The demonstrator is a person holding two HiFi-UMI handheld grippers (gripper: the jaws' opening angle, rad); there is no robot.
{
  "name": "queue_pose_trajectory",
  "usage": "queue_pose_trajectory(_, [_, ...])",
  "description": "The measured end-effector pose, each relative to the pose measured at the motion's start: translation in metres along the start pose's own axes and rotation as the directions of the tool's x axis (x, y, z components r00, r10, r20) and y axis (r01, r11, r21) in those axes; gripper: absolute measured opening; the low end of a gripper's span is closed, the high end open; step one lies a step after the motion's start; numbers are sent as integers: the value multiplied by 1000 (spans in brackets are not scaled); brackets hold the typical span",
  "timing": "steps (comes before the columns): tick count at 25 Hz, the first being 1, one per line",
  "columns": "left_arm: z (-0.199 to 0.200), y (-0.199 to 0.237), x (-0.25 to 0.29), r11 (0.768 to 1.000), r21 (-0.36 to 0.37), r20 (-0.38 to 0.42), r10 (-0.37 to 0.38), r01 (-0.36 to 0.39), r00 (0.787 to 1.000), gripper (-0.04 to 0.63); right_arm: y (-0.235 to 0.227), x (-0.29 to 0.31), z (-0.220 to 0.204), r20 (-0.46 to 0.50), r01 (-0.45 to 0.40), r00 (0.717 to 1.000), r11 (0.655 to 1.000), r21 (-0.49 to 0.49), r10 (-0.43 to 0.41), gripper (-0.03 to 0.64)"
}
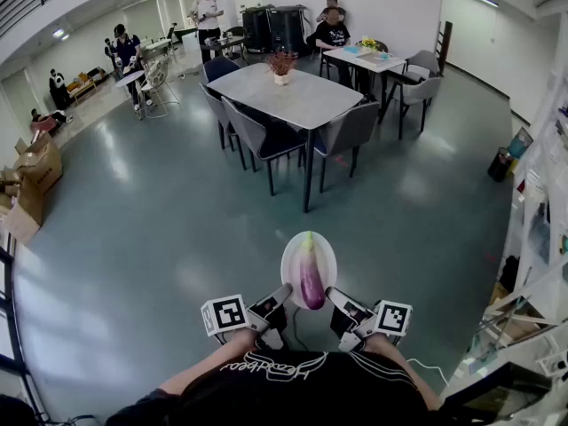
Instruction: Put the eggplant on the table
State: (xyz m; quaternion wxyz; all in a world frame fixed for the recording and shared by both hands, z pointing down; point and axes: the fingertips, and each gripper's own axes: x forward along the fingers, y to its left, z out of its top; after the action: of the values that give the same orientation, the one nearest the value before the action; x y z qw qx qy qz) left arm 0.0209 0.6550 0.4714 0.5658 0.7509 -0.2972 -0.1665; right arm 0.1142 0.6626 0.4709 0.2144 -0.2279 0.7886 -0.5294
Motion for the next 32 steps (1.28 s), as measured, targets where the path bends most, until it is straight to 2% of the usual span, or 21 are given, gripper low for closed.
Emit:
queue_pose_trajectory(17, [-8, -5, 6, 1000, 13, -14, 0, 0, 1000, 25, 1, -10, 3, 11, -5, 1000, 1000, -22, 5, 25])
queue_pose_trajectory(32, [18, 23, 16, 998, -51, 5, 35, -35, 999, 25, -23, 18, 15, -18, -22, 1000, 999, 36, 23, 26])
